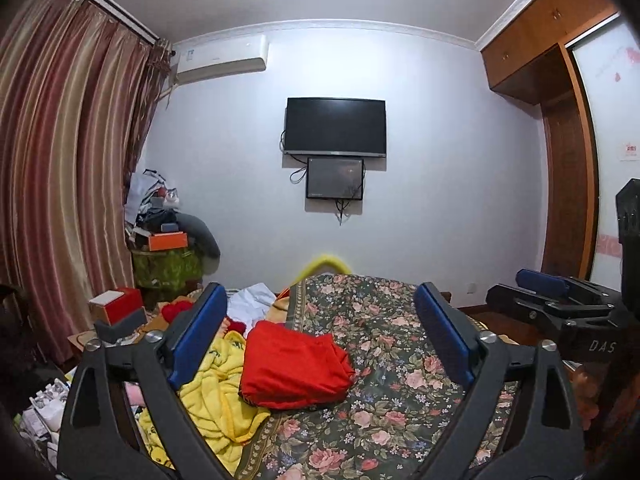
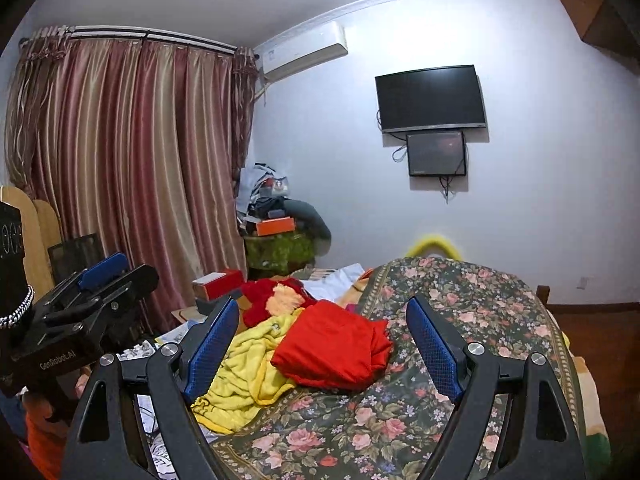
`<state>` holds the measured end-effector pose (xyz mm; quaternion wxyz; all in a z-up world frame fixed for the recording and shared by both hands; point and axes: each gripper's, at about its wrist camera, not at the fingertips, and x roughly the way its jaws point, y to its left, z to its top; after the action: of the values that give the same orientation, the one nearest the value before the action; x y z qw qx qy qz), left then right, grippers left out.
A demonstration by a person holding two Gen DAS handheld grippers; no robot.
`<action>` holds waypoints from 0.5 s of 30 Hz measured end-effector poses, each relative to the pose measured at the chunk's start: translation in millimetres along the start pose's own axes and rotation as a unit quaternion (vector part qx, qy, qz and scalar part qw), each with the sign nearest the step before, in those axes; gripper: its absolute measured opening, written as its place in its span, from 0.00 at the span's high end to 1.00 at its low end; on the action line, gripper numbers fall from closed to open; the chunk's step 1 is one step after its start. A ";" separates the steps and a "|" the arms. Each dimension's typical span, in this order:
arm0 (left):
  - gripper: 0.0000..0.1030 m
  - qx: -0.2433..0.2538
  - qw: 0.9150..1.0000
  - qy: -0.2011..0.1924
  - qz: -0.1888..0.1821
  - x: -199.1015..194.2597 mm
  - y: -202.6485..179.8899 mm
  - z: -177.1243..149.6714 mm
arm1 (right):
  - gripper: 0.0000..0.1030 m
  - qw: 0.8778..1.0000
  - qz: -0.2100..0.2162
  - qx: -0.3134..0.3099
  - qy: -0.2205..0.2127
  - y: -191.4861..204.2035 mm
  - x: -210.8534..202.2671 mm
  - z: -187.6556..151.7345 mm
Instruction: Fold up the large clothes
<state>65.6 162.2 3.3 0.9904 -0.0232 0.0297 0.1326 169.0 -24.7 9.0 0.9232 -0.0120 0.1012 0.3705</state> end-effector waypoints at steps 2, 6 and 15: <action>0.03 0.000 1.000 0.002 0.005 -0.1 -0.6 -3.0 | 0.11 1.000 -0.008 -0.002 0.000 0.1 -0.5 -1.1; 0.01 -0.005 1.000 0.010 0.006 3.0 1.3 -7.5 | 0.00 1.000 -0.024 -0.006 -0.009 0.4 -3.0 -1.6; 0.00 -0.007 1.000 0.019 0.008 6.4 -0.2 -12.2 | 0.00 1.000 -0.030 0.002 0.004 -4.3 0.2 -3.4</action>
<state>71.1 163.1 -9.2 0.9884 -0.0321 0.0473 0.1404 171.5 -28.0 5.4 0.9334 -0.0141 0.1052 0.3427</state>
